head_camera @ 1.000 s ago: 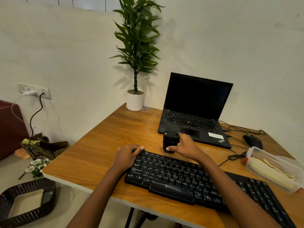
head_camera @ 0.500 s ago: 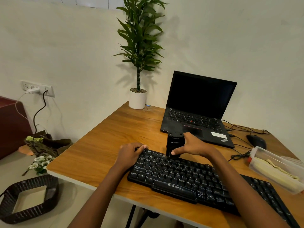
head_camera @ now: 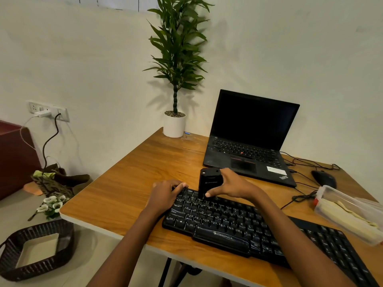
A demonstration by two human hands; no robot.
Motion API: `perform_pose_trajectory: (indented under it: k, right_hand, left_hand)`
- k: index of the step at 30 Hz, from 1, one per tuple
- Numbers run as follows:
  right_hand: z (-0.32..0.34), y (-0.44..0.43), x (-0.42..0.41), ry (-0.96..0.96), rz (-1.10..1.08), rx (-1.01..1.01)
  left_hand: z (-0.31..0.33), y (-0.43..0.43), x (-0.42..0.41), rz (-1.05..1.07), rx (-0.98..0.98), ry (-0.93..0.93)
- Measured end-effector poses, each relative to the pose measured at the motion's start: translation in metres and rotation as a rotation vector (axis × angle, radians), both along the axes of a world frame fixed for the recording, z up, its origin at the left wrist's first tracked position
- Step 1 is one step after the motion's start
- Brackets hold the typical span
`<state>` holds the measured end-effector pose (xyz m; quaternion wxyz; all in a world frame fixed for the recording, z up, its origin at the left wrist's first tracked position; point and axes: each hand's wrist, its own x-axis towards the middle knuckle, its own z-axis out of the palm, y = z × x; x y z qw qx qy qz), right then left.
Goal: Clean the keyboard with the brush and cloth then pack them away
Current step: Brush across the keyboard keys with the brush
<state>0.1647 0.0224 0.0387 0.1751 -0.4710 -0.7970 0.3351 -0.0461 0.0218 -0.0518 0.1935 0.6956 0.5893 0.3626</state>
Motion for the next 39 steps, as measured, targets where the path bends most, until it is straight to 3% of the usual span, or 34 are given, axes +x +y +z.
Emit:
perform_pose_trajectory:
  k: [6, 8, 10, 13, 16, 18, 22, 25, 28, 31, 35, 39]
  right_hand:
    - [-0.009, 0.007, -0.004, 0.06, -0.127, 0.179]
    - [-0.01, 0.006, -0.008, 0.125, -0.13, 0.139]
    - [-0.009, 0.007, -0.01, 0.074, -0.096, 0.099]
    - [-0.007, 0.013, -0.01, -0.018, -0.154, 0.221]
    - [-0.011, 0.008, -0.011, 0.125, -0.142, 0.127]
    - [-0.014, 0.005, -0.013, 0.116, -0.091, 0.066]
    - [-0.016, 0.013, -0.024, 0.042, -0.153, 0.245]
    - [-0.018, 0.011, -0.025, 0.186, -0.191, 0.162]
    - [-0.019, 0.008, -0.024, 0.126, -0.156, 0.134]
    - [-0.02, 0.012, -0.03, 0.042, -0.173, 0.272]
    - [-0.023, 0.013, -0.034, 0.211, -0.231, 0.184]
    - [-0.026, 0.012, -0.035, 0.147, -0.207, 0.169]
  left_hand:
    - [-0.001, 0.001, 0.0, -0.008, -0.008, 0.007]
    - [-0.002, 0.001, -0.001, -0.005, -0.004, 0.013]
    - [-0.003, 0.001, -0.002, -0.014, -0.007, 0.016]
    - [-0.003, 0.003, -0.003, -0.01, -0.011, 0.018]
    - [-0.006, 0.005, -0.002, -0.012, -0.005, 0.025]
    - [-0.007, 0.004, -0.001, -0.018, 0.001, 0.031]
    - [-0.005, 0.005, -0.003, -0.016, -0.006, 0.017]
    - [-0.006, 0.004, -0.003, -0.014, 0.0, 0.021]
    - [-0.005, 0.003, -0.001, -0.017, -0.004, 0.022]
    - [-0.004, 0.003, -0.002, -0.01, -0.01, 0.031]
    - [-0.005, 0.004, -0.002, -0.001, -0.008, 0.017]
    - [-0.002, 0.002, 0.001, 0.04, -0.01, -0.014]
